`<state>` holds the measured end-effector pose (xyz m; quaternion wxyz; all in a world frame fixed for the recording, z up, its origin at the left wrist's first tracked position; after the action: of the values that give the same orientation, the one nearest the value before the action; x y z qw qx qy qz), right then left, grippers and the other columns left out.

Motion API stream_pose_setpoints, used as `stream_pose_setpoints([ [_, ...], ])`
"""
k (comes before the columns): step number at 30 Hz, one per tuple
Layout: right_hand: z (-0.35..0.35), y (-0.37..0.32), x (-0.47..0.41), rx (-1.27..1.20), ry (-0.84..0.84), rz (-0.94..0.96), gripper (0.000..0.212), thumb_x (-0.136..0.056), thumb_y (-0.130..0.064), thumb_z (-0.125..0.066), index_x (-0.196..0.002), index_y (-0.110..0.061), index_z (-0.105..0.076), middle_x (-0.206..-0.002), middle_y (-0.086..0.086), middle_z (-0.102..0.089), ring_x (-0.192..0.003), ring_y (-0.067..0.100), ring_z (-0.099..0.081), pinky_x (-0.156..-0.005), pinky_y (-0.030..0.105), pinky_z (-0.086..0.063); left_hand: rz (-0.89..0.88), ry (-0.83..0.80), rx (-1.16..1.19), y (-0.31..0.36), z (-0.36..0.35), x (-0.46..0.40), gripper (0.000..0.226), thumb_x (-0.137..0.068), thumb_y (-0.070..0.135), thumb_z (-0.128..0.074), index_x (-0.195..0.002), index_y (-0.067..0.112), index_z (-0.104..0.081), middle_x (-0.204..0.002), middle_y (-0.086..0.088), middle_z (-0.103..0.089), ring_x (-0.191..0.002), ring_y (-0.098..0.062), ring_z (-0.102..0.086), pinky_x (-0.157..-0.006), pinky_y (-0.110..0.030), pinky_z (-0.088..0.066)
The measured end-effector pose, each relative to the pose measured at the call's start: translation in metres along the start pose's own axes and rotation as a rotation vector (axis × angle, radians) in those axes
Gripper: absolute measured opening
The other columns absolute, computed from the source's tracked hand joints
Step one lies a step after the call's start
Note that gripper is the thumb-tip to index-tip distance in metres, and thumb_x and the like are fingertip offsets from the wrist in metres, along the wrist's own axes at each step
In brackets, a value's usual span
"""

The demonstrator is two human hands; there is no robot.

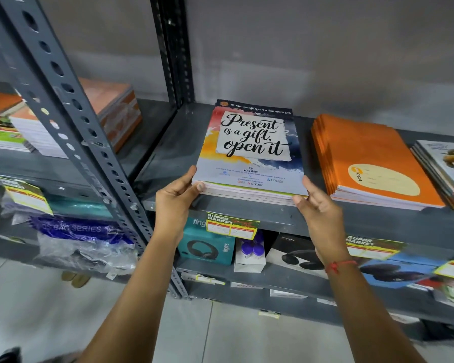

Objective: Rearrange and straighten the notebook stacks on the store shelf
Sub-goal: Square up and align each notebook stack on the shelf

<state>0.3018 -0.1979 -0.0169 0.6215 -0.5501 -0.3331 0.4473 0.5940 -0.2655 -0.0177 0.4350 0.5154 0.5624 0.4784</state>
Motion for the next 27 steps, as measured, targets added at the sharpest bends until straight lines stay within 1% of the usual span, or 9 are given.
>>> stream_pose_setpoints([
  [2,0.0002,-0.0015,0.0004,0.011,0.001,0.004,0.051,-0.086,-0.018,-0.061,-0.135,-0.028,-0.047,-0.124,-0.028,-0.047,-0.116,-0.011,-0.045,-0.087,-0.001,-0.035,0.005,0.011,-0.002,-0.0003,-0.0001,-0.0009,0.044,-0.082,-0.003,-0.061,-0.125,0.002,-0.054,-0.105,0.004,-0.066,-0.075,0.011,-0.066,-0.076,-0.004,-0.052],
  [5,-0.0003,-0.0009,-0.0002,0.000,-0.008,0.007,0.053,-0.086,-0.013,-0.062,-0.136,-0.024,-0.046,-0.123,-0.026,-0.047,-0.093,-0.034,-0.046,-0.078,-0.010,-0.035,0.012,0.035,0.004,-0.0008,0.0012,-0.0012,0.043,-0.082,-0.002,-0.062,-0.124,0.002,-0.055,-0.085,0.016,-0.072,-0.071,0.010,-0.065,-0.071,-0.004,-0.052],
  [7,-0.0005,0.0013,-0.0011,-0.008,0.003,-0.005,0.053,-0.086,-0.011,-0.062,-0.135,-0.023,-0.047,-0.121,-0.026,-0.046,-0.087,-0.037,-0.046,-0.073,-0.013,-0.034,0.012,0.061,0.008,-0.0012,0.0024,-0.0016,0.041,-0.081,-0.001,-0.064,-0.122,0.002,-0.057,-0.083,0.018,-0.072,-0.068,0.009,-0.065,-0.068,-0.004,-0.052],
  [10,0.0001,0.0016,-0.0015,-0.014,0.034,-0.012,0.053,-0.085,-0.012,-0.063,-0.134,-0.023,-0.048,-0.122,-0.024,-0.048,-0.101,-0.026,-0.048,-0.075,-0.012,-0.033,0.018,0.103,0.033,-0.0026,0.0038,-0.0028,0.040,-0.081,-0.002,-0.064,-0.120,0.001,-0.058,-0.097,0.006,-0.069,-0.069,0.010,-0.066,-0.067,-0.004,-0.052],
  [13,-0.0002,0.0000,-0.0006,-0.024,0.056,-0.008,0.052,-0.084,-0.011,-0.064,-0.133,-0.021,-0.050,-0.122,-0.021,-0.049,-0.106,-0.019,-0.047,-0.076,-0.012,-0.033,0.016,0.148,0.037,-0.0036,0.0055,-0.0036,0.038,-0.080,-0.001,-0.065,-0.118,0.003,-0.061,-0.093,0.007,-0.069,-0.070,0.009,-0.067,-0.071,-0.007,-0.054],
  [16,0.0001,-0.0012,-0.0005,-0.034,0.076,-0.003,0.051,-0.084,-0.010,-0.064,-0.132,-0.020,-0.051,-0.121,-0.019,-0.050,-0.108,-0.012,-0.048,-0.076,-0.012,-0.033,0.017,0.173,0.052,-0.0053,0.0058,-0.0054,0.037,-0.080,-0.002,-0.065,-0.116,0.003,-0.062,-0.092,0.007,-0.070,-0.071,0.009,-0.067,-0.067,-0.004,-0.052],
  [20,0.0008,-0.0011,-0.0013,-0.041,0.089,-0.022,0.050,-0.084,-0.011,-0.065,-0.131,-0.021,-0.052,-0.133,-0.010,-0.053,-0.117,-0.002,-0.047,-0.079,-0.010,-0.033,0.013,0.187,0.043,-0.0068,0.0068,-0.0059,0.034,-0.079,-0.001,-0.066,-0.113,0.006,-0.065,-0.089,0.010,-0.070,-0.071,0.009,-0.067,-0.064,-0.004,-0.051],
  [24,0.0022,-0.0011,-0.0023,-0.059,0.102,-0.041,0.049,-0.083,-0.010,-0.066,-0.130,-0.020,-0.054,-0.135,-0.005,-0.054,-0.117,0.000,-0.048,-0.078,-0.009,-0.034,0.012,0.192,0.030,-0.0073,0.0070,-0.0058,0.031,-0.079,0.002,-0.068,-0.109,0.010,-0.067,-0.086,0.016,-0.071,-0.072,0.008,-0.068,-0.068,-0.005,-0.053],
  [27,0.0030,-0.0021,-0.0026,-0.074,0.113,-0.045,0.048,-0.082,-0.010,-0.066,-0.128,-0.019,-0.055,-0.134,-0.004,-0.056,-0.115,0.001,-0.050,-0.087,0.000,-0.035,0.005,0.195,0.019,-0.0066,0.0076,-0.0053,0.029,-0.079,0.004,-0.068,-0.107,0.014,-0.068,-0.087,0.015,-0.071,-0.073,0.008,-0.068,-0.071,-0.007,-0.054],
])
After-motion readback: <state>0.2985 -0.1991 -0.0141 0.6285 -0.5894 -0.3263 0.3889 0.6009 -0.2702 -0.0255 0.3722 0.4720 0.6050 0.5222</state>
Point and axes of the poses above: each hand's wrist, its own x-axis away from the middle knuckle, its own z-axis out of the back of the hand, y = z × x, the point moved 10 cm from there along -x, towards the middle knuckle
